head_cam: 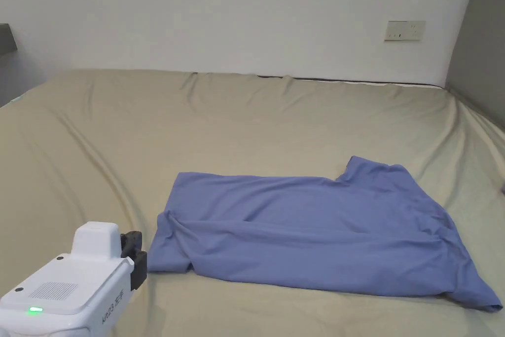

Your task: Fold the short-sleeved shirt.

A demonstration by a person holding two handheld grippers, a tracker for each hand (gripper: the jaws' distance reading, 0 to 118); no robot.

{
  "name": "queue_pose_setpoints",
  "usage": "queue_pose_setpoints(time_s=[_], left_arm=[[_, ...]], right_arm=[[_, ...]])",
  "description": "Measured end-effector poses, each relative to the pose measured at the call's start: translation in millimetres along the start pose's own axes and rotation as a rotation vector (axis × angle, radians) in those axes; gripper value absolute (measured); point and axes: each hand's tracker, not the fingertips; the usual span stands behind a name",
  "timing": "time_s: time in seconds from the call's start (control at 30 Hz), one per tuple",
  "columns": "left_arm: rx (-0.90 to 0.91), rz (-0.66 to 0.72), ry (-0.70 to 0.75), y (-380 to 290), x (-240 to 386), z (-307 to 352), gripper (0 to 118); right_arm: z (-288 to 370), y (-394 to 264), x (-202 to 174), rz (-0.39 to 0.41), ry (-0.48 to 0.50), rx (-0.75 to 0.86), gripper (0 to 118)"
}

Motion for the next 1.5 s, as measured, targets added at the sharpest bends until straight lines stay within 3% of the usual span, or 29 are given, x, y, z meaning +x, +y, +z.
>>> queue_pose_setpoints(time_s=[0.07,0.1,0.17,0.2,0.23,0.4,0.5,0.57,0.67,0.7,0.73,0.87,0.97,1.0,1.03,1.1,1.13,1.17,1.23,1.3,1.4,1.43,1.47,1.5], left_arm=[[-0.089,-0.029,-0.030,-1,3,-21,0],[-0.134,-0.032,-0.027,-1,3,-36,6],[-0.195,-0.001,0.005,0,2,-62,67],[-0.231,-0.003,0.003,0,1,-79,89],[-0.254,-0.009,-0.007,0,0,-95,99],[-0.404,0.056,0.019,-11,-5,-156,80],[-0.549,0.000,0.086,-26,2,-179,70],[-0.461,0.044,0.038,-29,6,-170,66],[-0.444,-0.038,0.033,-30,20,-163,37],[-0.418,-0.112,0.082,-29,23,-157,24],[-0.395,-0.151,0.110,-30,23,-154,4],[-0.335,0.025,0.033,-20,-6,-136,3],[-0.288,0.060,0.012,-9,-11,-114,1],[-0.269,0.056,-0.021,-5,-8,-106,1],[-0.253,0.032,-0.015,-3,-4,-100,1],[-0.214,-0.038,-0.042,5,7,-90,1],[-0.189,-0.052,-0.048,8,11,-85,1],[-0.181,-0.047,-0.052,11,13,-82,1],[-0.194,-0.032,-0.061,16,11,-84,1],[-0.196,-0.030,-0.060,18,9,-85,1],[-0.222,-0.012,-0.052,17,1,-93,1],[-0.230,0.003,-0.056,16,-1,-94,1],[-0.240,0.018,-0.055,15,-3,-95,1],[-0.249,0.027,-0.054,14,-5,-97,1]], right_arm=[[-1,-2,-1,0.006,0.014,-0.002,0],[-1,-2,-3,0.007,0.016,-0.011,0],[-5,-4,-4,0.031,0.044,-0.011,0],[-8,-6,-5,0.012,0.053,-0.039,0],[-9,-6,-7,0.021,0.054,-0.040,0],[-19,-12,-11,0.023,0.068,-0.081,0],[-23,-14,-14,0.050,0.065,-0.103,0],[-25,-16,-15,0.055,0.066,-0.108,0],[-29,-19,-18,0.055,0.071,-0.130,0],[-31,-20,-20,0.059,0.072,-0.137,0],[-32,-20,-21,0.062,0.074,-0.143,0],[-41,-35,-4,0.089,0.091,-0.229,0],[-54,-25,1,0.183,0.012,-0.214,1],[-65,-27,10,0.012,0.048,-0.371,2],[-75,-30,19,-0.044,0.073,-0.413,19],[-104,-36,29,0.010,0.049,-0.418,81],[-118,-42,30,0.078,0.037,-0.421,108],[-132,-49,31,0.117,0.008,-0.422,113],[-162,-62,39,0.142,-0.007,-0.444,112],[-191,-77,47,0.078,-0.064,-0.591,109],[-213,-103,66,-0.078,-0.035,-0.699,74],[-208,-104,59,-0.109,-0.007,-0.750,71],[-198,-101,59,-0.131,-0.009,-0.663,48],[-193,-95,57,-0.105,0.022,-0.632,37]])
